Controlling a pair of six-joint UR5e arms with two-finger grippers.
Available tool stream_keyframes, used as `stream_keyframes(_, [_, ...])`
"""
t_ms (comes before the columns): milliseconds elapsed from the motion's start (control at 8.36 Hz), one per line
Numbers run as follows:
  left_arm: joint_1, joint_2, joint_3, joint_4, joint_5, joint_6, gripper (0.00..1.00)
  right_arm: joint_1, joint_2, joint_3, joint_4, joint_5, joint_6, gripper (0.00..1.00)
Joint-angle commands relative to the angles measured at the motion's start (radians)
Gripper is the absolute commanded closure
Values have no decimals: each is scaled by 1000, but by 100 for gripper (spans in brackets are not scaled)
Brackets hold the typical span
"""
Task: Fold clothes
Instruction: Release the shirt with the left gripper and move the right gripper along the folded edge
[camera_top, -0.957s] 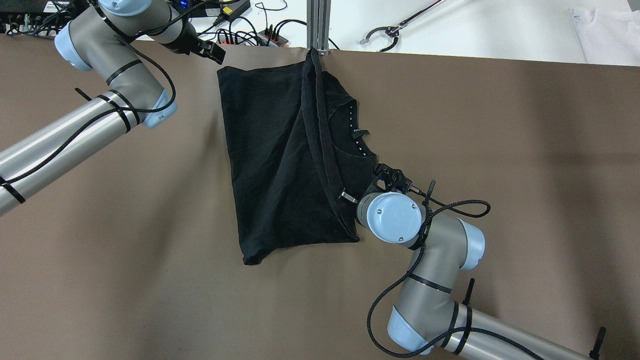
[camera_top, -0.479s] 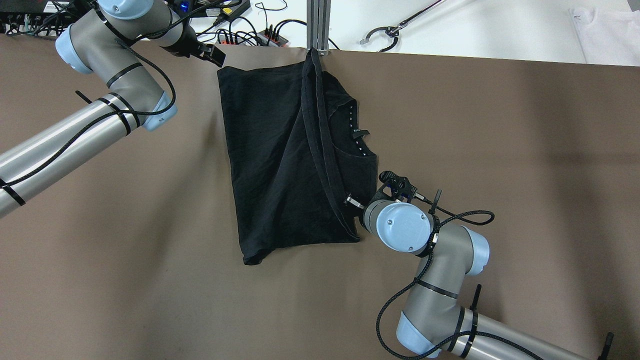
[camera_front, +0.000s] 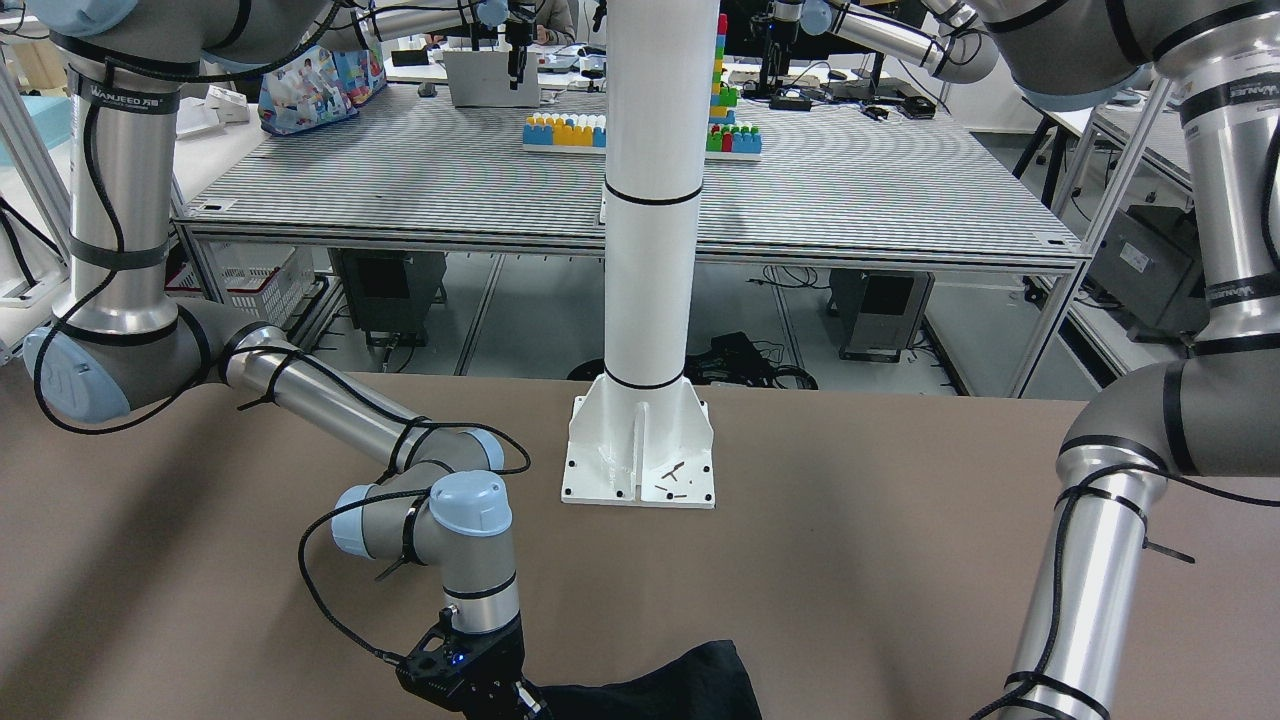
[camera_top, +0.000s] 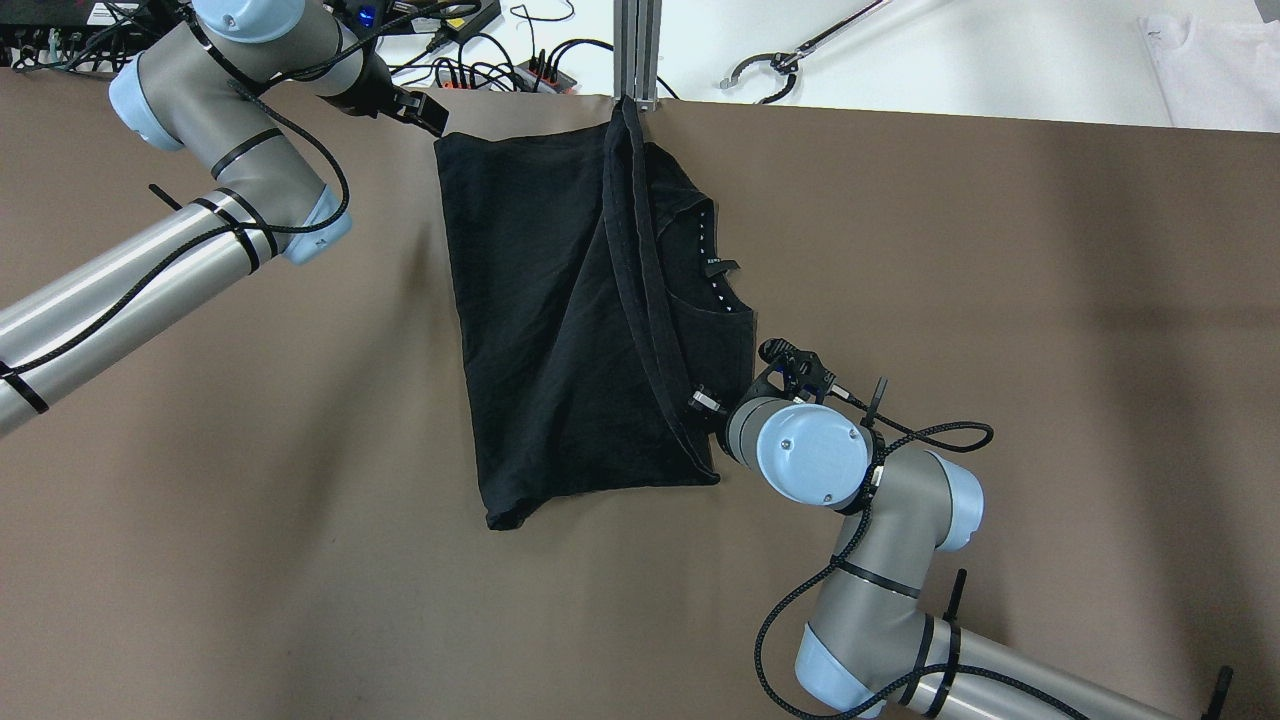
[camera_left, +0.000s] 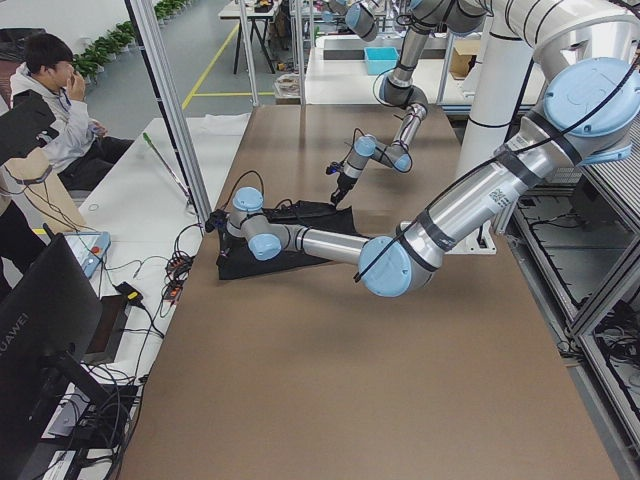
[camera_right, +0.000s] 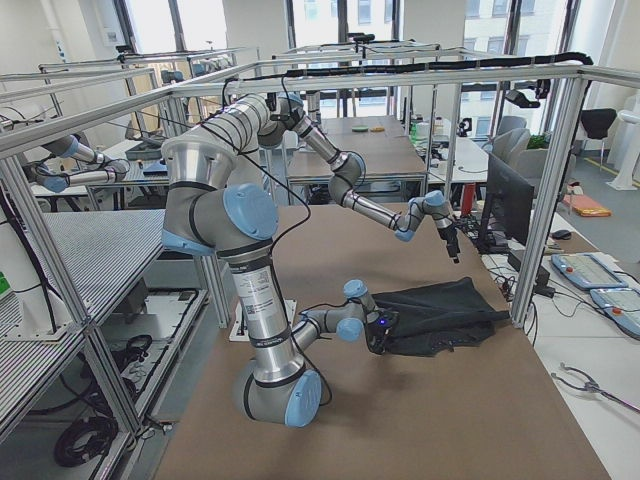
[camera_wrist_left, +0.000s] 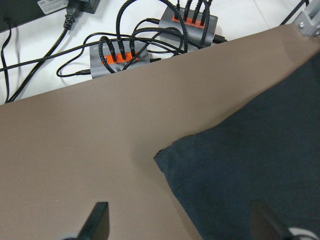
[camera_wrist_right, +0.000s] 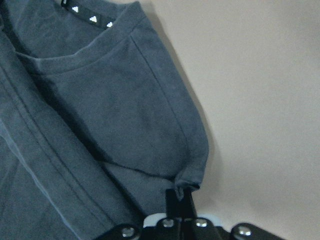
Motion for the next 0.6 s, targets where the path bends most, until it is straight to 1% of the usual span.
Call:
stream_keyframes(0, [2, 6, 0, -2, 2, -2, 0, 1, -52, 83, -3, 6, -14, 100])
stream_keyframes(239, [14, 35, -47, -1, 20, -2, 0, -27, -174, 227, -7, 6, -12, 100])
stream_keyframes(359, [14, 37, -48, 1, 20, -2, 0, -62, -221, 264, -6, -3, -5, 100])
stream_keyframes(479, [14, 37, -48, 1, 20, -2, 0, -71, -245, 275, -4, -3, 3, 100])
